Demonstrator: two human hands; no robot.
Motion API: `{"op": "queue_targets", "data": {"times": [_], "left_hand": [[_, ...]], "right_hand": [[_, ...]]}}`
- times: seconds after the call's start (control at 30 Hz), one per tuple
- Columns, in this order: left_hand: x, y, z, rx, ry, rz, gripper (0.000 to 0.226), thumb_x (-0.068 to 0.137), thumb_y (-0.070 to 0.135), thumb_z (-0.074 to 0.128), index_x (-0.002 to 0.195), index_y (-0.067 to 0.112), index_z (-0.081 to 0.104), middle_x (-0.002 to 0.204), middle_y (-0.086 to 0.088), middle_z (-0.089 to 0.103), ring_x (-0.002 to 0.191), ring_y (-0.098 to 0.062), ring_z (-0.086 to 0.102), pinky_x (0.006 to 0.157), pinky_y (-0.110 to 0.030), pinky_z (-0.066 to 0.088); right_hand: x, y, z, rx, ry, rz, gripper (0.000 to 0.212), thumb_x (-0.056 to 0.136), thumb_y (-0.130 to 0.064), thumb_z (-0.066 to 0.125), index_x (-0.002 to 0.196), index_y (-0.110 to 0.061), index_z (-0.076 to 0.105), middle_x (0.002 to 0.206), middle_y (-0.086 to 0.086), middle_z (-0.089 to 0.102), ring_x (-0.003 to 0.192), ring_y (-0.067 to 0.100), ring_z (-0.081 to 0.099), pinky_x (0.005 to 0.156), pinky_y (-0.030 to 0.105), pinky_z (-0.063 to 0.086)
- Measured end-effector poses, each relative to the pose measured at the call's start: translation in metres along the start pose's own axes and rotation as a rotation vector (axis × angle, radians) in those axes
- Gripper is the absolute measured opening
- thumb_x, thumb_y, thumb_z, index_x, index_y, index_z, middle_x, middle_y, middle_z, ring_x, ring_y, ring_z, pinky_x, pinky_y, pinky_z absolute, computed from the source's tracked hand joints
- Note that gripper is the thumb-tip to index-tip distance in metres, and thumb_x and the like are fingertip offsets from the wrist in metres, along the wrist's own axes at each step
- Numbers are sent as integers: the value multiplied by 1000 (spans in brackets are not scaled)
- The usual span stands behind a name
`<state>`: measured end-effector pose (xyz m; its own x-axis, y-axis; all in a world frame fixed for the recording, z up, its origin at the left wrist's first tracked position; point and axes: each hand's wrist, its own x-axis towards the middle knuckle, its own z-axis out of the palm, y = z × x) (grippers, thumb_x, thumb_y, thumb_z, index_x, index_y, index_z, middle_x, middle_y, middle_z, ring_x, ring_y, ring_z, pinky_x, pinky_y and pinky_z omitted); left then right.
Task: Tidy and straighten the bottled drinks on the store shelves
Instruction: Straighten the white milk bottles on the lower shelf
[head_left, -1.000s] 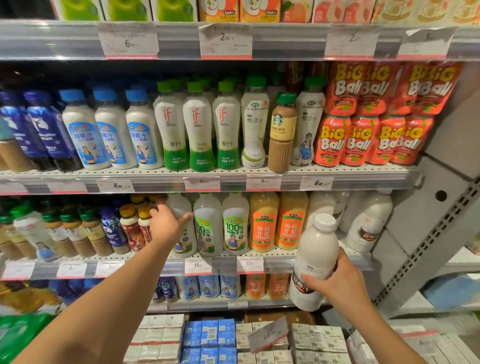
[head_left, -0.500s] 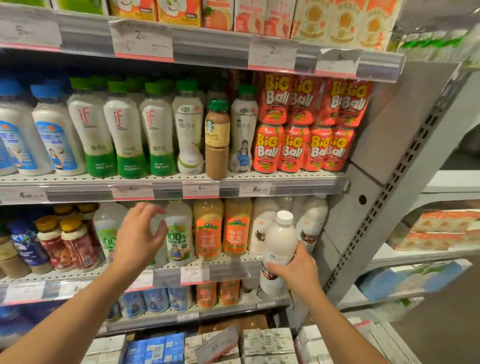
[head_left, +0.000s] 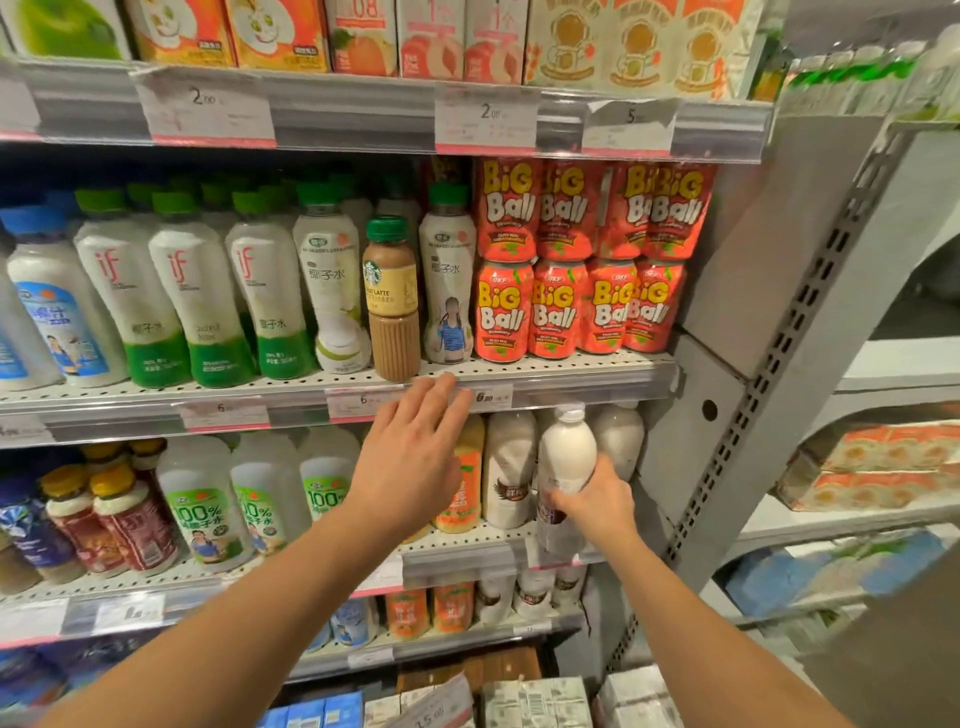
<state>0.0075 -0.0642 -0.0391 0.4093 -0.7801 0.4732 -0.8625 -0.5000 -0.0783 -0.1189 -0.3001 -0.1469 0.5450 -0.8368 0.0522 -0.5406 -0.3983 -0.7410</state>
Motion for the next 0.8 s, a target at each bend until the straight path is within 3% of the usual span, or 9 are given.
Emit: {"op": "queue_targets", "data": {"times": [0.1, 0.2, 0.33, 0.53, 0.7, 0.8], "left_hand": [[-4, 1, 4, 29, -25, -2, 80, 83, 28, 64, 156, 16, 33, 165, -13, 27, 150, -35, 28, 109, -53, 40], [-2, 3, 2, 36, -48, -33, 80, 83, 28, 64, 156, 18, 33, 166, -14, 25, 150, -36, 27, 109, -52, 40], [4, 5, -4, 71, -68, -49, 70, 84, 28, 63, 149, 16, 43, 160, -16, 36, 144, -37, 39, 103, -52, 44], [14, 4, -13, 105, -47, -16, 57, 80, 29, 67, 134, 13, 57, 143, -15, 56, 120, -36, 57, 90, -47, 51], [14, 3, -13, 93, 0, -12, 62, 81, 39, 67, 136, 14, 55, 140, -12, 59, 118, -33, 59, 90, -45, 53], [16, 2, -13, 85, 7, -21, 58, 83, 39, 65, 135, 15, 56, 139, -10, 60, 117, -31, 59, 89, -44, 54]], "right_hand": [[5, 5, 8, 17, -7, 7, 73, 71, -40, 89, 127, -15, 50, 103, 1, 60, 95, 24, 57, 76, 35, 49], [9, 7, 14, 53, 0, 13, 74, 69, -41, 89, 126, -16, 49, 104, 2, 62, 98, 27, 61, 81, 43, 57], [10, 9, 21, 89, -12, 10, 78, 69, -46, 89, 126, -20, 41, 106, 5, 63, 101, 33, 65, 85, 51, 58], [11, 14, 21, -30, -5, -39, 77, 73, -50, 88, 116, -20, 32, 101, 6, 64, 93, 33, 67, 79, 49, 58], [10, 11, 25, -153, 103, -91, 86, 74, -50, 88, 133, -6, 42, 132, 15, 46, 111, 37, 60, 91, 44, 50], [10, 9, 24, -158, 117, -83, 87, 76, -48, 87, 137, -5, 42, 136, 16, 46, 116, 37, 59, 94, 43, 49]]}}
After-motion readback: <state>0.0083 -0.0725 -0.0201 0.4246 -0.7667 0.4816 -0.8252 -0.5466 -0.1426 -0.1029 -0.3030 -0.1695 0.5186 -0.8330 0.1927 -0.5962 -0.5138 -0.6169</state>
